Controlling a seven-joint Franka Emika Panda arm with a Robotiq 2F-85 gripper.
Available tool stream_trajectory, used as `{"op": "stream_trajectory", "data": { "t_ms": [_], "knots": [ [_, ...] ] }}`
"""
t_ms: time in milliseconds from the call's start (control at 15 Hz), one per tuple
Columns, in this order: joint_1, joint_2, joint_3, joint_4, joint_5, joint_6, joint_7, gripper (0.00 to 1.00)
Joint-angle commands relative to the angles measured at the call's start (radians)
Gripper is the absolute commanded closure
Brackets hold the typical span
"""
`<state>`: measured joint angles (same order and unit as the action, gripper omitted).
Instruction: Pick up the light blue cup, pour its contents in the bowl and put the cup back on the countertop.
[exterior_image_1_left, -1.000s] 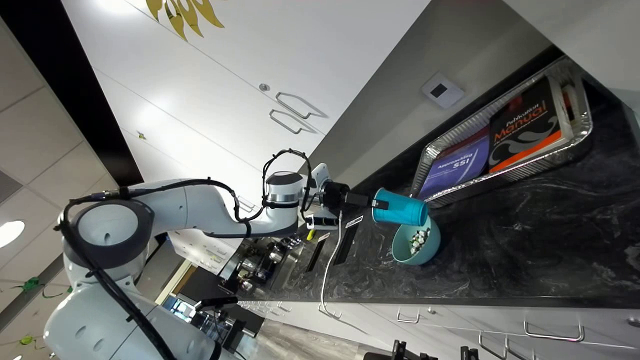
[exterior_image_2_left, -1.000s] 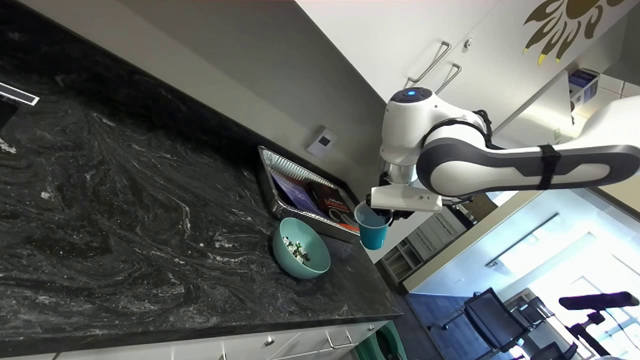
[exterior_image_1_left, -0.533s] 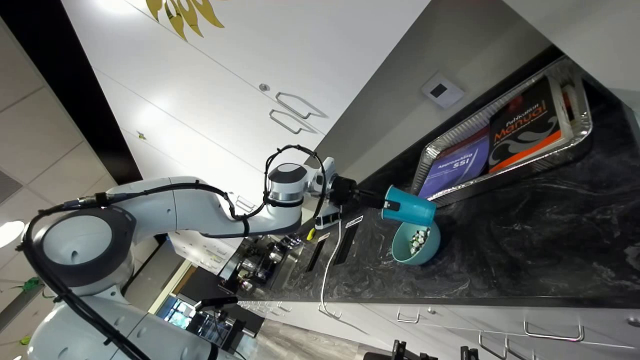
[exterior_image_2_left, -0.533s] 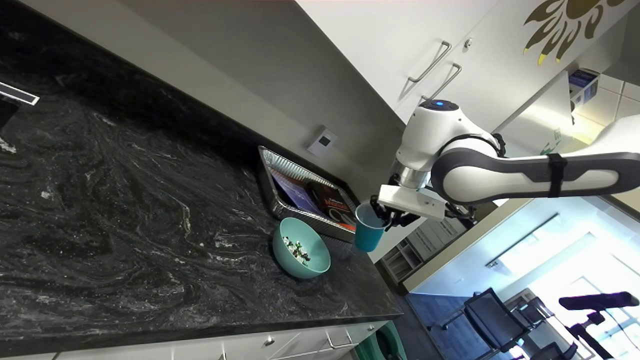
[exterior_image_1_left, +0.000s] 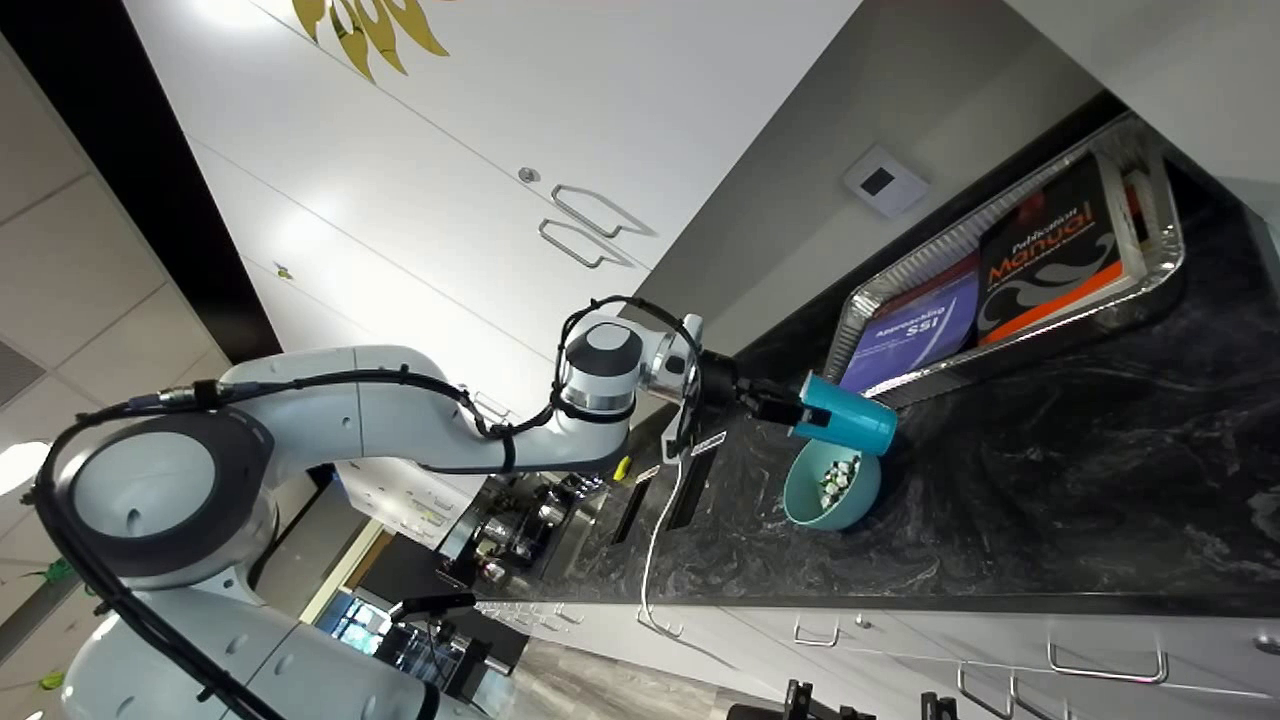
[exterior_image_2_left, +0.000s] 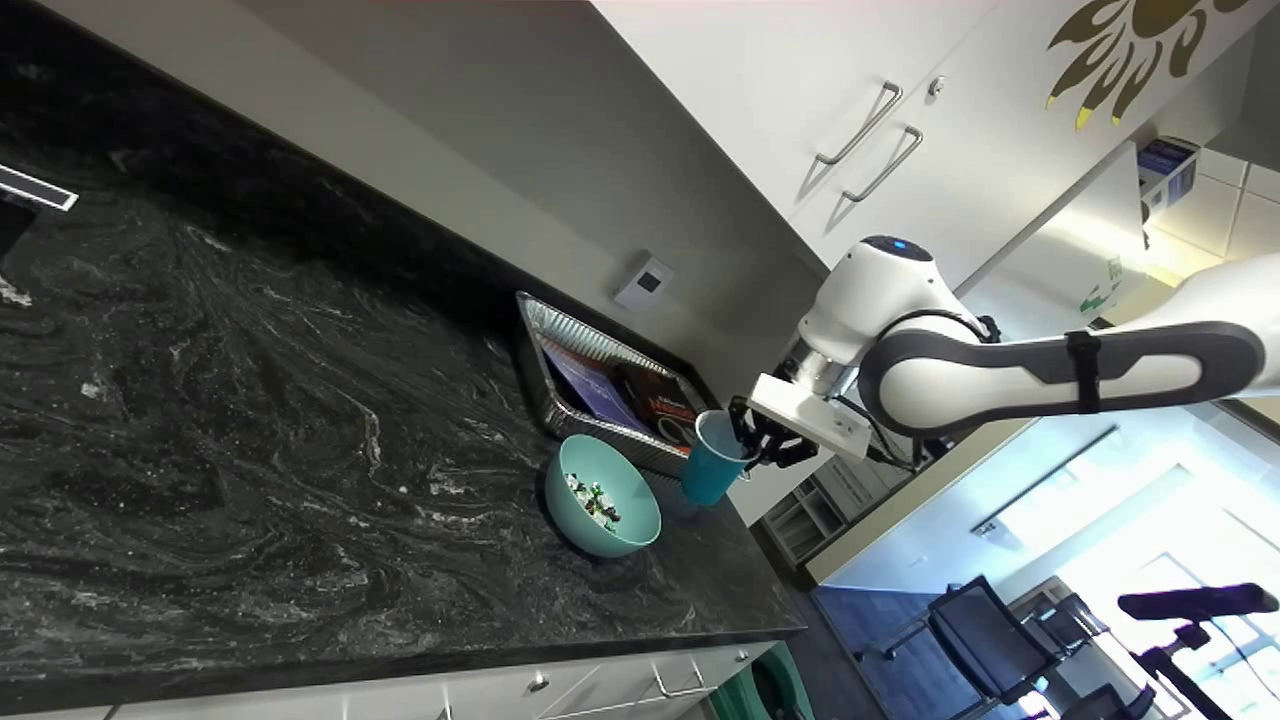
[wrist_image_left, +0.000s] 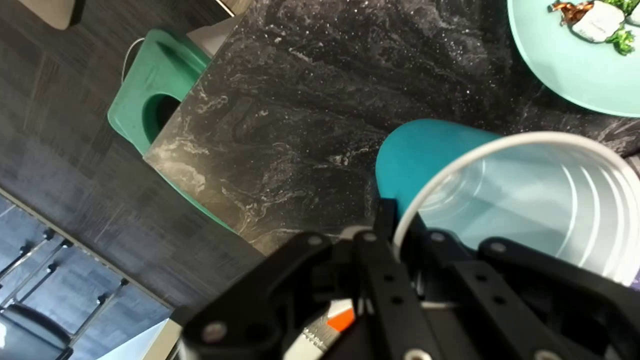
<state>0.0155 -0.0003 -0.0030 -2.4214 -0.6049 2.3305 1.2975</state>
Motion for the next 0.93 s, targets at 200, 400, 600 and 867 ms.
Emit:
{"op": "stream_trajectory", "data": {
  "t_ms": [200, 400, 600, 867],
  "knots": [
    [-0.032, 0.076, -0.032, 0.002, 0.113, 0.124, -0.07, 0.99],
    [-0.041, 0.127, -0.054, 0.005, 0.155, 0.201, -0.123, 0.99],
    [-0.04, 0.166, -0.078, 0.006, 0.178, 0.272, -0.171, 0.99],
    [-0.032, 0.198, -0.108, 0.009, 0.203, 0.319, -0.213, 0.99]
  ]
}}
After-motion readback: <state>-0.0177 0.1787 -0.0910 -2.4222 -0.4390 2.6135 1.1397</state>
